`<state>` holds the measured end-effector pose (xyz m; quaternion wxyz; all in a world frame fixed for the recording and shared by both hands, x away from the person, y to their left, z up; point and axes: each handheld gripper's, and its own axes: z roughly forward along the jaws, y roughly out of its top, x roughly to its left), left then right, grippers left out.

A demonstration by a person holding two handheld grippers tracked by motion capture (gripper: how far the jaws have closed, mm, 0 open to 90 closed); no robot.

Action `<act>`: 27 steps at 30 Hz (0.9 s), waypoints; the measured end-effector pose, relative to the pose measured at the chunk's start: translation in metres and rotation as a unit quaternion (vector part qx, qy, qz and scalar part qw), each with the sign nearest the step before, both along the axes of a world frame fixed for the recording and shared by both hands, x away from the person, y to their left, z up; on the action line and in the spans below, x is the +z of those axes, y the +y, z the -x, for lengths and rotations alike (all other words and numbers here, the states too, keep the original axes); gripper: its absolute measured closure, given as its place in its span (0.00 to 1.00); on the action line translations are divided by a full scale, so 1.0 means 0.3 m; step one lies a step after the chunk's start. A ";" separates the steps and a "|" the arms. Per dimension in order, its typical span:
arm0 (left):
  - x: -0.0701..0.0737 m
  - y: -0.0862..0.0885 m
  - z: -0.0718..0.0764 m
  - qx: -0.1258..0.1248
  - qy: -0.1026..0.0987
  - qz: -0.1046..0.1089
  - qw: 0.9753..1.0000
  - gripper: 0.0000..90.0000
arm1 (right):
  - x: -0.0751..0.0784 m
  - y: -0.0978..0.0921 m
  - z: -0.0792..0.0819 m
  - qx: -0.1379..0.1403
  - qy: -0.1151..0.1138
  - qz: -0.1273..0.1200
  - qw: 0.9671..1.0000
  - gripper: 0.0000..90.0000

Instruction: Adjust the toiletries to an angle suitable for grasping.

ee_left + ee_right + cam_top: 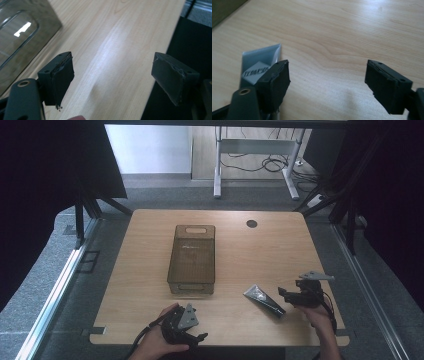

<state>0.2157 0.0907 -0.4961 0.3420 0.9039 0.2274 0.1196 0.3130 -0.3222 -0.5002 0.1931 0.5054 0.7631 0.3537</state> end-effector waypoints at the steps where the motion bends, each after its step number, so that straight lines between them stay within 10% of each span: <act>1: -0.001 0.005 -0.005 0.009 0.003 -0.002 1.000 0.20 | 0.003 0.008 0.006 0.006 -0.001 0.006 1.000 0.25; 6: -0.016 0.028 -0.032 0.051 0.017 -0.002 0.999 0.21 | -0.008 0.020 0.004 0.010 0.020 0.014 1.000 0.30; 15: -0.018 0.031 -0.036 0.056 0.013 -0.002 0.998 0.21 | 0.003 -0.013 0.011 0.003 0.030 0.001 1.000 0.39; 23: -0.013 0.045 -0.042 0.058 0.014 0.004 0.998 0.21 | 0.063 -0.041 0.041 0.023 0.021 0.001 1.000 0.80; 27: -0.019 0.053 -0.049 0.059 0.014 0.004 0.998 0.21 | 0.072 -0.014 0.048 0.055 0.043 0.046 0.996 0.92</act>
